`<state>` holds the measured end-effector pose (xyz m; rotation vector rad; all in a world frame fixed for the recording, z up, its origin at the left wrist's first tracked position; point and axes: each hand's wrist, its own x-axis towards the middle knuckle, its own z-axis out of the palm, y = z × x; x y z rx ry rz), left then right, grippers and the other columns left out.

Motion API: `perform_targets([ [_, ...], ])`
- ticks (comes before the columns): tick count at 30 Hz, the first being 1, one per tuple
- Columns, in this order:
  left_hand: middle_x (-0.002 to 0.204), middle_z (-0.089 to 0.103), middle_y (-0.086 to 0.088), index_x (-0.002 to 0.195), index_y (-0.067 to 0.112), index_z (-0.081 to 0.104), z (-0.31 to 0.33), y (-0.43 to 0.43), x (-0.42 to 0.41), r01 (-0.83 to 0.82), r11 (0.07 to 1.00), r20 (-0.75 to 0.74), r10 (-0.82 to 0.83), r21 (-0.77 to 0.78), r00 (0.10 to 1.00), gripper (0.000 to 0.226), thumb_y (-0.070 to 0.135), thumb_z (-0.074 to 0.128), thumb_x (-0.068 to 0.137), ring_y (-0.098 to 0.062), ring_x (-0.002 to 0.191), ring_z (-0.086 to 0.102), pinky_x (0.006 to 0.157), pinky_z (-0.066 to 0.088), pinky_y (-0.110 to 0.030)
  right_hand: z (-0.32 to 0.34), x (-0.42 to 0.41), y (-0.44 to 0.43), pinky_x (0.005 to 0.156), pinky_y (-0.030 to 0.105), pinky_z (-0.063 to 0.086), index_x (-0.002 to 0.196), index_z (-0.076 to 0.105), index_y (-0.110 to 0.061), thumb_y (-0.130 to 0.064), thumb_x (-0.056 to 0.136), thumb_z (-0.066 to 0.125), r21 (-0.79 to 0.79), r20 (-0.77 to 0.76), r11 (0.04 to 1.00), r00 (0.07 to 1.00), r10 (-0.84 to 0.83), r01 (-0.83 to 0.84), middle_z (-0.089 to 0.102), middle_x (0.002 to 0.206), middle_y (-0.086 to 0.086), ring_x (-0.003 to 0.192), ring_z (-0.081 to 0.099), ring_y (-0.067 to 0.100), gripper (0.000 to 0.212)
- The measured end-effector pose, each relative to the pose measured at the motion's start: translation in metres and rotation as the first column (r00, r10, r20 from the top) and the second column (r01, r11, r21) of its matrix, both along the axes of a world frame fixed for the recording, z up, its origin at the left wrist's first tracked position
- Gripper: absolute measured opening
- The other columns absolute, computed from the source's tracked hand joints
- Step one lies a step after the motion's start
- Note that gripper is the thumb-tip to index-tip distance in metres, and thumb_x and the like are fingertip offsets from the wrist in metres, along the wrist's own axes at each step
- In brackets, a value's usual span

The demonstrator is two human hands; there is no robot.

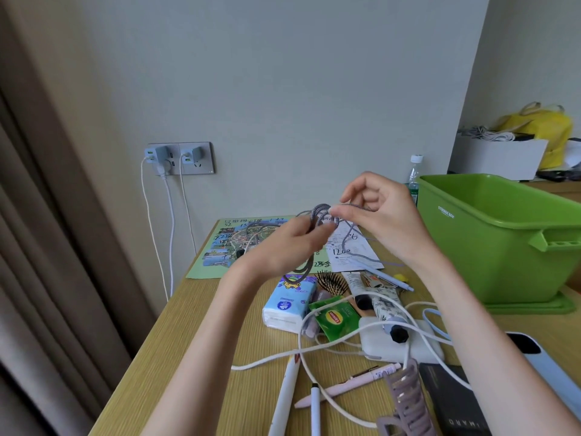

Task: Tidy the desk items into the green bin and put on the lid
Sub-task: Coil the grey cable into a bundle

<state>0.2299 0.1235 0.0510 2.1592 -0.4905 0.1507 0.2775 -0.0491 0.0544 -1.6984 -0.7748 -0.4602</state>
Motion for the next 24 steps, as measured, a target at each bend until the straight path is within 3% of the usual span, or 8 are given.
perform_targets([
  [5, 0.059, 0.038, 0.006, 0.073, 0.017, 0.046, 0.008, 0.012, 0.003, -0.107, 0.921, -0.115, 0.069, -0.375, 0.991, 0.034, 0.03, 0.037, 0.103, -0.007, 0.045, 0.027, 0.039, 0.024, -0.015, -0.001, 0.0, -0.021, 0.046, 0.014, 0.029, 0.082, 0.068, -0.014, -0.033, 0.081, 0.069, 0.032, -0.179, 0.996, 0.98, 0.089, -0.085, 0.053, 0.056, -0.003, 0.05, 0.041, 0.006, 0.019],
  [8, 0.062, 0.036, 0.004, 0.075, 0.017, 0.048, 0.01, 0.013, 0.004, -0.118, 0.851, -0.126, 0.061, -0.512, 0.99, 0.03, 0.025, 0.037, 0.102, -0.008, 0.047, 0.024, 0.038, 0.022, -0.015, -0.002, 0.001, -0.022, 0.048, 0.011, 0.028, 0.083, 0.069, -0.01, -0.024, 0.092, 0.06, -0.004, -0.128, 0.999, 0.991, 0.044, -0.045, 0.049, 0.05, -0.015, 0.048, 0.038, 0.0, 0.019],
  [11, 0.06, 0.035, 0.009, 0.089, 0.015, 0.058, 0.01, 0.003, 0.003, -0.084, 0.789, -0.101, 0.027, -0.608, 0.994, 0.028, 0.021, 0.035, 0.102, -0.005, 0.043, 0.021, 0.037, 0.021, -0.014, -0.001, -0.002, -0.01, 0.046, 0.014, 0.024, 0.08, 0.068, -0.007, -0.02, 0.097, 0.054, -0.052, -0.114, 0.998, 0.993, 0.021, -0.027, 0.034, 0.05, -0.008, 0.047, 0.027, 0.007, 0.026],
  [16, 0.063, 0.033, 0.008, 0.118, 0.004, 0.061, 0.014, -0.007, 0.002, -0.014, 0.741, -0.063, -0.039, -0.672, 0.997, 0.036, 0.016, 0.033, 0.099, -0.007, 0.05, 0.017, 0.039, 0.017, -0.015, 0.0, -0.01, 0.008, 0.042, 0.015, 0.02, 0.071, 0.059, 0.007, -0.015, 0.097, 0.053, -0.076, -0.214, 0.989, 0.971, 0.111, -0.129, 0.028, 0.046, -0.002, 0.044, 0.023, 0.009, 0.034],
  [18, 0.063, 0.03, 0.007, 0.113, 0.007, 0.065, 0.015, -0.011, 0.0, 0.015, 0.742, -0.046, -0.062, -0.67, 0.997, 0.036, 0.015, 0.033, 0.098, -0.009, 0.051, 0.016, 0.039, 0.016, -0.016, 0.001, -0.013, 0.013, 0.041, 0.015, 0.018, 0.069, 0.052, 0.009, -0.014, 0.096, 0.053, -0.08, -0.245, 0.983, 0.959, 0.144, -0.168, 0.027, 0.045, -0.003, 0.043, 0.022, 0.009, 0.036],
  [21, 0.062, 0.031, 0.008, 0.095, 0.014, 0.065, 0.016, -0.01, -0.002, 0.025, 0.753, -0.017, -0.047, -0.658, 0.999, 0.029, 0.018, 0.037, 0.1, -0.005, 0.044, 0.024, 0.039, 0.02, -0.015, 0.002, -0.015, 0.015, 0.041, 0.016, 0.018, 0.063, 0.051, -0.003, -0.017, 0.096, 0.054, -0.079, -0.257, 0.977, 0.951, 0.173, -0.199, 0.028, 0.045, -0.004, 0.044, 0.023, 0.009, 0.037],
  [24, 0.061, 0.03, 0.007, 0.08, 0.019, 0.055, 0.016, -0.005, 0.0, -0.022, 0.765, -0.014, 0.017, -0.644, 1.0, 0.025, 0.026, 0.042, 0.101, -0.005, 0.046, 0.027, 0.041, 0.023, -0.015, 0.004, -0.016, 0.01, 0.044, 0.019, 0.024, 0.06, 0.056, -0.009, -0.034, 0.094, 0.059, -0.187, -0.206, 0.961, 0.964, 0.166, -0.205, 0.033, 0.047, 0.0, 0.046, 0.028, 0.014, 0.042],
])
